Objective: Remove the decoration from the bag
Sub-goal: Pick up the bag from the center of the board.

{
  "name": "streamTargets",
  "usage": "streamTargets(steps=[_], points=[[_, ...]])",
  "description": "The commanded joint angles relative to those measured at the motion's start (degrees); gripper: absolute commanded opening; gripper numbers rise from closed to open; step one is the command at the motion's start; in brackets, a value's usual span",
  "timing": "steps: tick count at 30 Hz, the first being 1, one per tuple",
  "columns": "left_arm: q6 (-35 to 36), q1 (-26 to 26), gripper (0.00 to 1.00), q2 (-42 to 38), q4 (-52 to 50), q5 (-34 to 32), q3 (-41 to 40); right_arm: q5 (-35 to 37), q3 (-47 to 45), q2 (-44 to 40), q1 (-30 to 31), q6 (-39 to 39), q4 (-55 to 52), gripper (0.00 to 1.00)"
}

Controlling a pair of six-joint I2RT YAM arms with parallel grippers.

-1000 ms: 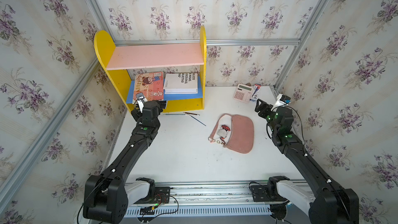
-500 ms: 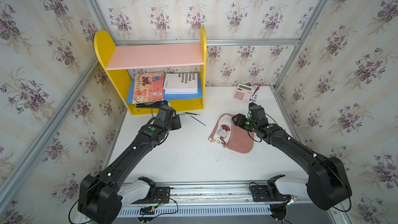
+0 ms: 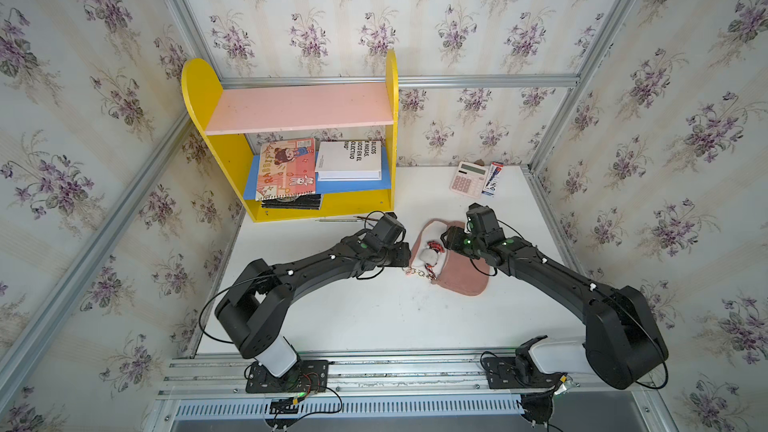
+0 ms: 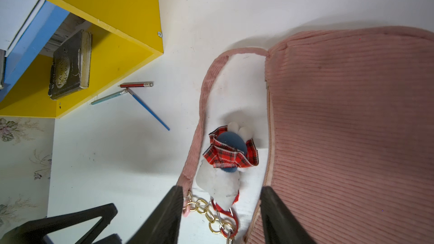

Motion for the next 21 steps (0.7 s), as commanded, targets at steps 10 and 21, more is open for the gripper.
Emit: streamTargets(steps=[10, 21], points=[[6.9, 0.9, 0.53, 15.5, -11.1, 4.5, 13.5, 1.5, -0.9, -0.7, 0.1, 1.6, 4.9, 0.58], [5.0, 1.1, 0.37, 21.3, -11.9, 5.6, 15.1, 0.9, -1.1, -0.3, 0.1, 2.4, 5.7, 0.58]])
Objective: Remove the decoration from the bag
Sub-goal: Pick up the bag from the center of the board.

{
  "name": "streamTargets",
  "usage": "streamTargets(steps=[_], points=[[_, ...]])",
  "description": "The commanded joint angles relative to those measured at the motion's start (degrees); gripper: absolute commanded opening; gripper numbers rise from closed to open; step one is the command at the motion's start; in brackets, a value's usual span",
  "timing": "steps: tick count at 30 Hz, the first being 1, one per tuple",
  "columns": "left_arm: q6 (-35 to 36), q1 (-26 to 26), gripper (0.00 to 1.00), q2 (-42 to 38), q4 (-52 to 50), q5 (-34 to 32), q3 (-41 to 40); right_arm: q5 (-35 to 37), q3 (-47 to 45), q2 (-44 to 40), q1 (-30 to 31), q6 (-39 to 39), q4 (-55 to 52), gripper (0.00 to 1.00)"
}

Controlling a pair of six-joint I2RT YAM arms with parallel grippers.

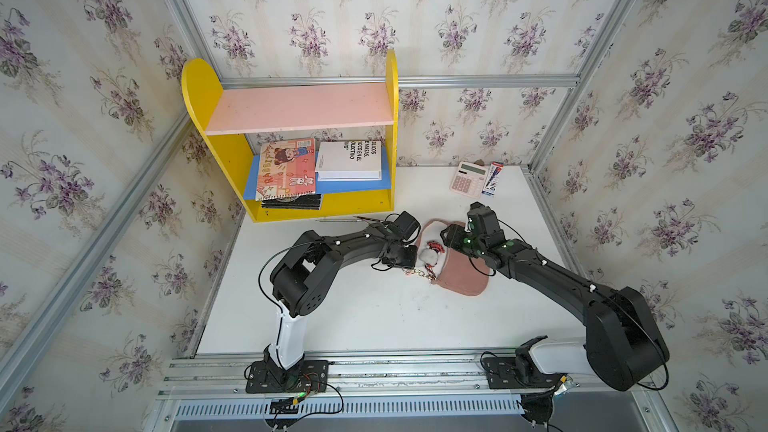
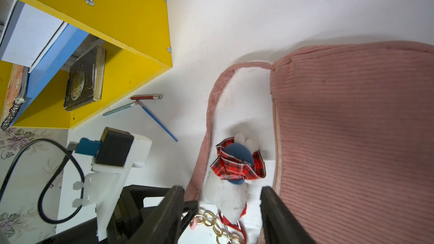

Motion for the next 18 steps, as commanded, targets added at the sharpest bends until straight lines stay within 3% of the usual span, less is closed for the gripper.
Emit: streamTargets(steps=[1, 8, 12, 18], points=[[-0.1, 0.1, 0.32, 1.0, -1.2, 0.5, 0.6, -0.1, 0.4, -0.1, 0.0, 0.8, 1.2, 0.57], [1.1, 0.6, 0.02, -1.2, -1.3, 2.4, 1.7, 0.3, -0.7, -0.7, 0.0, 0.9, 1.0, 0.57], [2.1, 0.9, 0.0, -5.6, -0.8, 4.1, 1.8, -0.7, -1.0, -1.4, 0.0, 0.3, 1.0, 0.57], [7.3, 1.1, 0.0, -17.2, 5.2, 5.4, -1.5, -9.7, -1.8, -4.7, 0.1, -5.4, 4.5, 0.53]])
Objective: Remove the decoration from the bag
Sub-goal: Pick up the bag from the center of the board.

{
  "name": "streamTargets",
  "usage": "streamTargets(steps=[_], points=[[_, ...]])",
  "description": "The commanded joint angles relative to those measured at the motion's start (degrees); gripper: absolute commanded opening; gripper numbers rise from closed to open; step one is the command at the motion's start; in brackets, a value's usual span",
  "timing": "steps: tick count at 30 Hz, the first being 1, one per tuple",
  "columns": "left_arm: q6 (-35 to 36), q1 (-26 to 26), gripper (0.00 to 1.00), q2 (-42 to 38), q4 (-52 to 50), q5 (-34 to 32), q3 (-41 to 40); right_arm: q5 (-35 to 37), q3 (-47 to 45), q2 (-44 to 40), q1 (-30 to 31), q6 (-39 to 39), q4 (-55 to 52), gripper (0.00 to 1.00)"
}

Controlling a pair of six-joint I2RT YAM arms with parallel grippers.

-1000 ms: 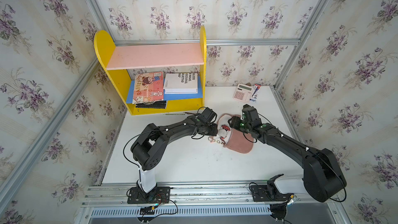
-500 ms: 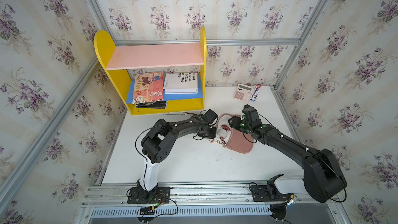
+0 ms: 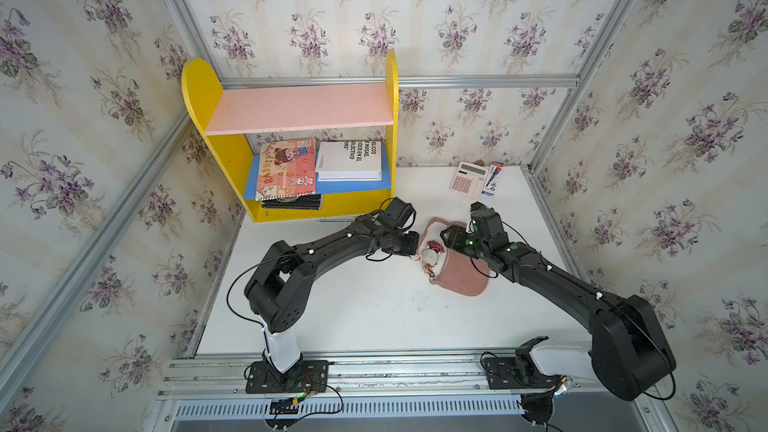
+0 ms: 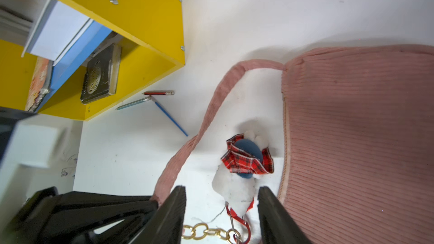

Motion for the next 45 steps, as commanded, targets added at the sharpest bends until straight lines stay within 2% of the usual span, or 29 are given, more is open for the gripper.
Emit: streamTargets(steps=[1, 6, 8, 13, 17, 22, 25, 32, 34, 36, 37, 41, 45], points=[[4.7, 0.1, 0.0, -5.3, 5.1, 1.4, -1.2, -7.8, -0.2, -1.7, 0.1, -3.6, 3.5, 0.53], [7.6, 0.0, 0.0, -13.2, 12.4, 2.4, -4.2, -18.8, -2.5, -6.8, 0.1, -0.9, 10.8, 0.52], [7.6, 0.0, 0.0, -15.1, 13.7, 3.1, -4.1, -21.6, -2.6, -8.5, 0.1, -2.3, 11.5, 0.53], [7.5, 0.0, 0.0, -16.1, 12.9, 5.1, -0.9, -22.0, -2.0, -11.3, 1.3, -10.5, 9.3, 0.59], [8.2, 0.0, 0.0, -16.6, 11.9, 5.4, 0.9, -22.5, -2.4, -11.7, 3.1, -14.3, 9.9, 0.61], [8.3, -0.3, 0.0, -17.0, 10.8, 7.8, 3.2, -18.8, -0.2, -9.0, 4.9, -16.9, 9.6, 0.61], [7.8, -0.5, 0.0, -17.2, 10.6, 8.9, 4.4, -17.5, 2.6, -6.5, 8.4, -17.0, 10.8, 0.57], [8.1, -0.5, 0.0, -18.1, 8.3, 6.5, 5.7, -17.3, 2.8, -6.1, 9.0, -13.5, 15.0, 0.19], [7.6, -0.5, 0.0, -18.6, 8.3, 6.4, 5.7, -17.4, 2.4, -6.5, 9.0, -11.5, 16.8, 0.11], [6.7, -0.4, 0.0, -19.3, 8.2, 6.4, 5.7, -17.5, 2.2, -6.7, 9.0, -9.0, 18.6, 0.08], [6.4, -0.3, 0.03, -19.8, 7.9, 6.4, 5.6, -17.4, 2.2, -6.7, 8.9, -8.0, 19.2, 0.07], [6.4, 0.4, 0.29, -23.7, 4.6, 3.7, 5.3, -15.5, 2.3, -6.6, 9.0, -3.1, 20.9, 0.04], [8.9, 0.9, 0.39, -27.7, -0.3, 1.8, 2.5, -13.6, 3.1, -6.8, 9.0, 1.3, 20.8, 0.02]])
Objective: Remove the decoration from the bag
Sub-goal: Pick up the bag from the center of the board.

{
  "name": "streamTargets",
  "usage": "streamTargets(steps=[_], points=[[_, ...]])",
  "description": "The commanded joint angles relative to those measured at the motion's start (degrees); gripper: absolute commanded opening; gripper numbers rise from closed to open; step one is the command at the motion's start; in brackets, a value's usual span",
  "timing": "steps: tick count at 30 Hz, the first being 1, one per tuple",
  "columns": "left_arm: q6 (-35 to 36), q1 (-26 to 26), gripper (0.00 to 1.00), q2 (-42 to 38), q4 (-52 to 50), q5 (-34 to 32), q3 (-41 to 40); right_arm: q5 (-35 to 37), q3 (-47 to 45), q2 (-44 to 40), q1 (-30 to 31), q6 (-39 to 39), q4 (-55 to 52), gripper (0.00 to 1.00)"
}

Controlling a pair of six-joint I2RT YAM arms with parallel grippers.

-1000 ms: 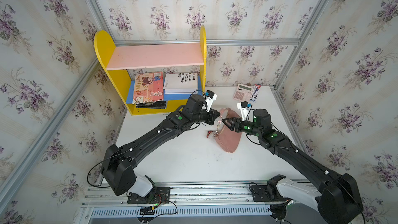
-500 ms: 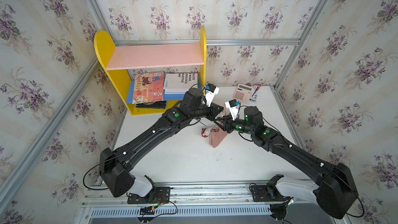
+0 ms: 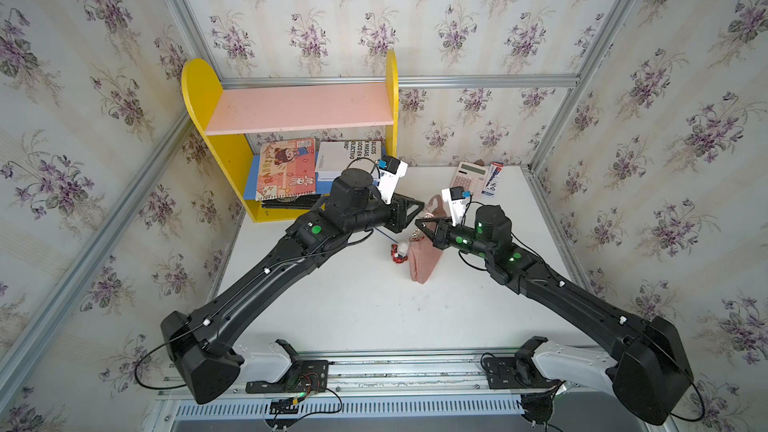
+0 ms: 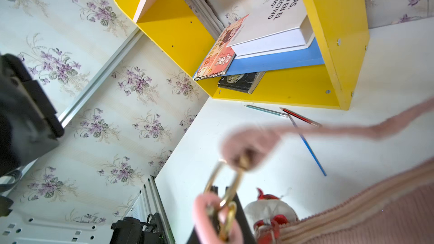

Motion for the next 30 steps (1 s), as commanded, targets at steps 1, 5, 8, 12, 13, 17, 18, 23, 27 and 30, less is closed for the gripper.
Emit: streamTargets(steps=[1, 5, 8, 12, 13, 17, 18, 23, 27, 30], points=[[3.0, 0.2, 0.4, -2.1, -5.3, -2.4, -2.7, 1.1, 0.8, -0.5, 0.0, 5.4, 3.2, 0.02], [4.3, 0.2, 0.41, -5.1, -6.4, -0.5, -8.3, 0.4, 2.8, -0.7, 0.0, 6.0, 1.3, 0.02], [4.2, 0.2, 0.42, -6.1, -5.0, 1.7, -11.9, -0.5, 4.3, -0.4, 0.0, 6.2, -0.6, 0.02], [5.2, 0.2, 0.42, -6.0, -3.2, 3.5, -14.4, -1.7, 4.3, -0.4, 0.0, 7.3, -0.6, 0.02], [5.7, 0.2, 0.42, -5.8, -3.3, 3.2, -14.5, -1.8, 4.3, -0.4, 0.0, 7.5, -0.7, 0.02], [6.9, 0.2, 0.41, -4.6, -2.6, 3.1, -13.8, -3.2, 4.3, -0.5, 0.0, 8.7, -0.6, 0.02], [7.0, 0.2, 0.41, -4.2, -2.3, 3.2, -13.6, -3.4, 4.2, -0.6, 0.1, 9.1, -0.5, 0.03], [8.4, 0.2, 0.39, -1.6, -1.4, 2.7, -12.6, -3.9, 3.6, -1.1, 0.3, 10.4, 0.2, 0.03], [8.8, 0.2, 0.37, 0.4, -0.4, 2.9, -11.3, -4.0, 3.0, -1.3, 0.4, 11.7, 1.2, 0.03], [9.2, 0.2, 0.34, 1.7, 0.1, 2.8, -10.8, -4.1, 2.7, -1.3, 0.5, 12.8, 2.2, 0.04]])
